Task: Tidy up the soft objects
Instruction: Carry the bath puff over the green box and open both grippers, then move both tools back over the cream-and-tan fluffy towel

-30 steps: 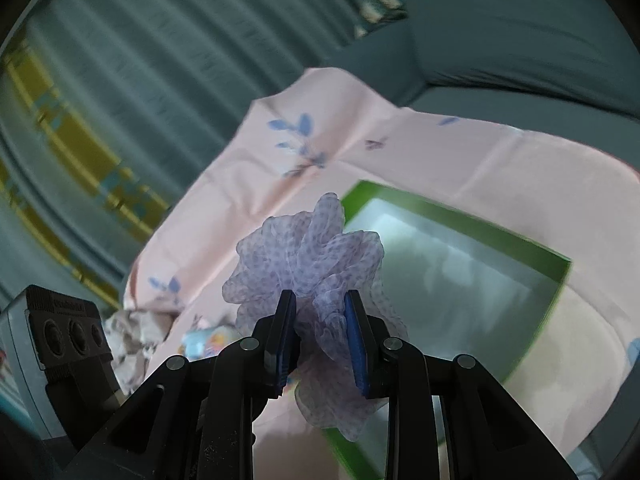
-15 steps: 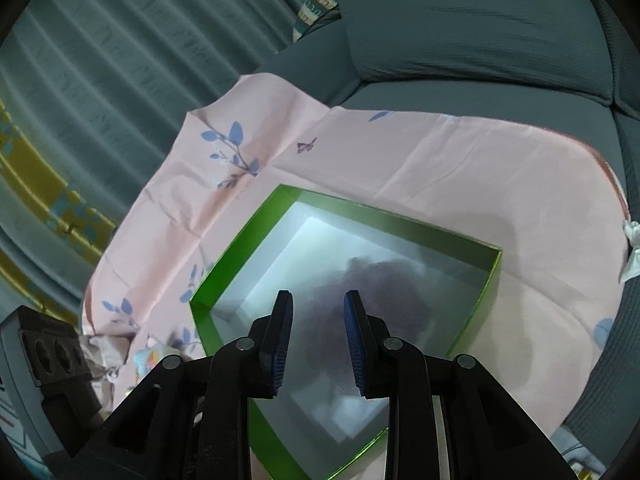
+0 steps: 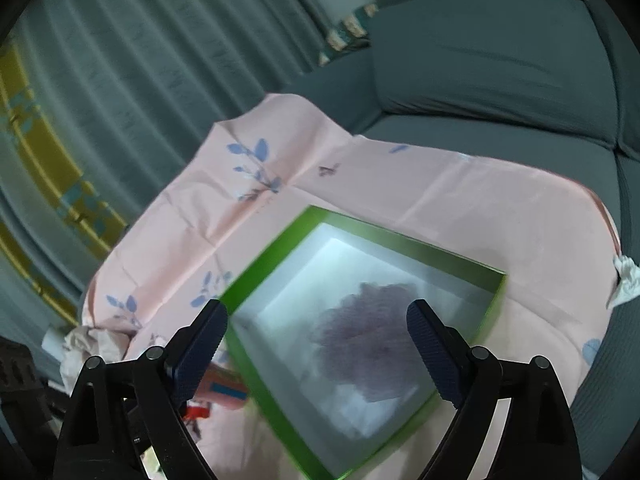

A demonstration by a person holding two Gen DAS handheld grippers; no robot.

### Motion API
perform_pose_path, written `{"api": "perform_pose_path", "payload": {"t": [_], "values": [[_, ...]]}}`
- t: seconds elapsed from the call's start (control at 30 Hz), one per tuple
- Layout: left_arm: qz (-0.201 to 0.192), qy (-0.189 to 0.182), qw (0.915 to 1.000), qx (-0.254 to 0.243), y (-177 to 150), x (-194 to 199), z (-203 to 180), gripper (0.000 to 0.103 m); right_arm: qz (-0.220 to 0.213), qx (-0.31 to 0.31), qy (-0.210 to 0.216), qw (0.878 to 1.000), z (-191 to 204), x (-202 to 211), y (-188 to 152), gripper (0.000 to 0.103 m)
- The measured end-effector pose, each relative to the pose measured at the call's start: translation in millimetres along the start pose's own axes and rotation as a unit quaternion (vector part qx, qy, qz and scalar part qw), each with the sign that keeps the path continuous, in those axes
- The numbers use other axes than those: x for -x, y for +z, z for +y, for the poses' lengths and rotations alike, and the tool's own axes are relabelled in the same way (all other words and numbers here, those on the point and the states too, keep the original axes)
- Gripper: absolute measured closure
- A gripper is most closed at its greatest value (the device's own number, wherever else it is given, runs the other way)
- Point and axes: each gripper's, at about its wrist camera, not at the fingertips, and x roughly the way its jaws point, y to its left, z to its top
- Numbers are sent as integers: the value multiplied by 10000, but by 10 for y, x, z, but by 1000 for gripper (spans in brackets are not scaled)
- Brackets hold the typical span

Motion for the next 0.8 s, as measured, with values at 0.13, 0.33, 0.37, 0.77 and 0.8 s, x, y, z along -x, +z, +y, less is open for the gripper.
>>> {"api": "perform_pose_path", "payload": {"t": [0.13, 0.33, 0.37, 0.77, 0.8], "values": [[-131, 436, 9988, 181, -127, 367, 257, 8, -10, 421, 121, 9990, 265, 55, -57, 5], [-245, 1200, 9915, 450, -419, 825, 640, 7, 66, 987, 390, 9943, 693, 145, -197, 4], [-288, 1273, 9901, 524, -480, 893, 711, 7, 93, 1093, 423, 9931, 773, 162, -240, 4], [-511, 2091, 9613, 1717, -1150, 1510, 1514, 6, 1145, 2323, 906, 9616, 1535, 108, -1086, 4], [-504, 2112, 9589, 1826, -1194, 1540, 1568, 6, 1237, 2358, 980, 9589, 1593, 98, -1125, 4]]}}
